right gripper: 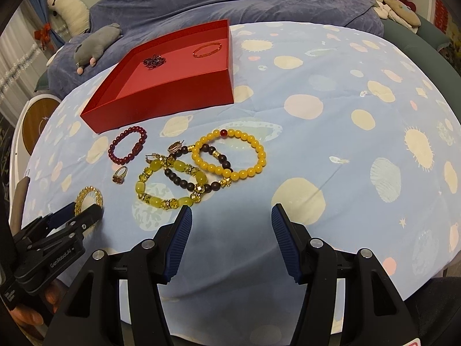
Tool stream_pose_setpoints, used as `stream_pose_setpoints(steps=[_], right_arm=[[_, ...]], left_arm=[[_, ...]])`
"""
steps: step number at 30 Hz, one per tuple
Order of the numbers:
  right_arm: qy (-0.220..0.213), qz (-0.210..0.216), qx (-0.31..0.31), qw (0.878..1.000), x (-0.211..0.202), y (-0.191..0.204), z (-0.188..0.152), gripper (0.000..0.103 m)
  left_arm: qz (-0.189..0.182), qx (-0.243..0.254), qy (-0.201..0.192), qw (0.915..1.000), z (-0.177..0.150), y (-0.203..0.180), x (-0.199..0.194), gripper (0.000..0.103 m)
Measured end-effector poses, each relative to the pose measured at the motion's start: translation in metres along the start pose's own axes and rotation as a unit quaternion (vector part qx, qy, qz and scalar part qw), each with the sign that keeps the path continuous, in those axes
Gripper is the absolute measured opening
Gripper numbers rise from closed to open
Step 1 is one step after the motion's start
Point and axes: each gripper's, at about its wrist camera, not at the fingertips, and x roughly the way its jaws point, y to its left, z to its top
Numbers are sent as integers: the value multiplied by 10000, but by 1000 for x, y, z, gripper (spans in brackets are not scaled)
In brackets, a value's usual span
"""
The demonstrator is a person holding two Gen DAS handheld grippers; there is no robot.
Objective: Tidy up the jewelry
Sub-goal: 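Grasp the gold cuff bracelet with the left tool, then grasp the yellow bead bracelet with the right tool while the left tool holds the gold cuff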
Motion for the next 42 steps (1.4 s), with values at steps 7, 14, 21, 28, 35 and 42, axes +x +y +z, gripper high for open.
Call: stream_pose_setpoints(steps=[7, 14, 21, 28, 35, 42], right_arm=[[-50, -43, 26, 10000, 9, 0, 15, 56], [-87, -123, 7, 9999, 20, -1, 31, 56], [-65, -225, 124, 9996, 32, -13, 43, 52], [-4, -274, 55, 9996, 42, -16, 45, 32], [10, -271, -121, 9996, 41, -10, 39, 8], [-48, -140, -81, 9999, 26, -6, 34, 7]], left_arm=[[1, -38, -7, 10000, 2, 3, 0, 56], [-20, -53, -13, 10000, 6, 6, 2, 56], [-32, -13, -19, 10000, 11, 5, 6, 56], [-49, -8, -28, 10000, 15, 3, 9, 56], [-81, -73, -7, 9999, 18, 3, 10, 56], [-133, -131, 7, 9998, 20, 4, 6, 56]])
